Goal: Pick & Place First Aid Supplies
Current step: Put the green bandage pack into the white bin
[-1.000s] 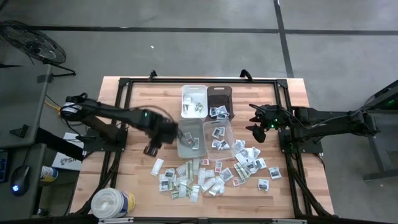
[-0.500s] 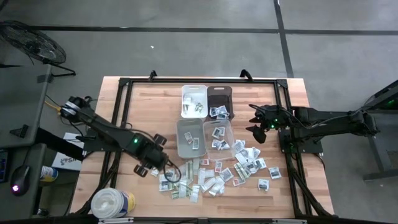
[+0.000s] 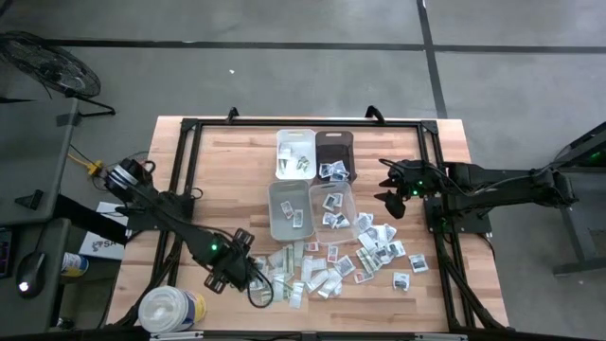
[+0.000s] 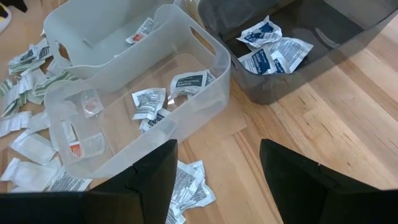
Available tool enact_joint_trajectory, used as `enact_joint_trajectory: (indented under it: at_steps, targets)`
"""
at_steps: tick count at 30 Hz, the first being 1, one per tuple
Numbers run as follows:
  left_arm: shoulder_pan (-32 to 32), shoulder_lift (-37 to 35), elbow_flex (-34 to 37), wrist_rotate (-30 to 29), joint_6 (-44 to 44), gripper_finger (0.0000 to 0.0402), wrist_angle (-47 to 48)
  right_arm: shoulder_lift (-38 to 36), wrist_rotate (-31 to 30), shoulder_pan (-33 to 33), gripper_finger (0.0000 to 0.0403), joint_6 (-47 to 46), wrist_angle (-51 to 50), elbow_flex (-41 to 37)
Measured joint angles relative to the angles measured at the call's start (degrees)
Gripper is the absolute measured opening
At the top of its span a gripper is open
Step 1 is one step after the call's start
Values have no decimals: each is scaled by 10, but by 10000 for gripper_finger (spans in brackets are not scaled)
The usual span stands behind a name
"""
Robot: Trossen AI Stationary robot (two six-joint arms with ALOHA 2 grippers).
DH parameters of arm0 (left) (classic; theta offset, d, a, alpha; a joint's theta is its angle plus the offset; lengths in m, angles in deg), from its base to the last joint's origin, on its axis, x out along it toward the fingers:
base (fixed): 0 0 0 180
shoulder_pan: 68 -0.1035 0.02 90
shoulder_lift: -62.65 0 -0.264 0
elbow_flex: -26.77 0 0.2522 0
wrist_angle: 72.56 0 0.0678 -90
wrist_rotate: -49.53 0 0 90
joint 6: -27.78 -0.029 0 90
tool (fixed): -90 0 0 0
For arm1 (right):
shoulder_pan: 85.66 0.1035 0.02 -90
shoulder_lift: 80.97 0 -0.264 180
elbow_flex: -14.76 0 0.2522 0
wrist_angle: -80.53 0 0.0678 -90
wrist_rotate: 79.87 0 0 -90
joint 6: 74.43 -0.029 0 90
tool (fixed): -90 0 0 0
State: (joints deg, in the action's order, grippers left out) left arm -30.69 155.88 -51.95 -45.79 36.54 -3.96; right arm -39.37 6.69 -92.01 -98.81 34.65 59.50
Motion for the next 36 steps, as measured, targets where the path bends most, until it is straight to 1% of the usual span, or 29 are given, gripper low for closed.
enact_joint_trajectory:
  at_steps: [9,17,23,27,29,31,36]
  targets:
    - [0,60,1,-6,64,241,-13,0,0,0,222,0,0,0]
    - [4,58,49,9,108,241,-46,0,9,0,222,0,0,0]
    - [7,55,93,35,110,241,-103,0,11,0,222,-7,0,0]
    - [6,55,106,30,111,238,-118,0,11,0,222,-11,0,0]
    - [6,55,110,31,111,227,-119,0,11,0,222,-11,0,0]
    - [6,55,113,34,111,208,-121,0,10,0,222,-11,0,0]
    - [6,56,114,34,117,142,-122,0,5,0,222,-11,0,0]
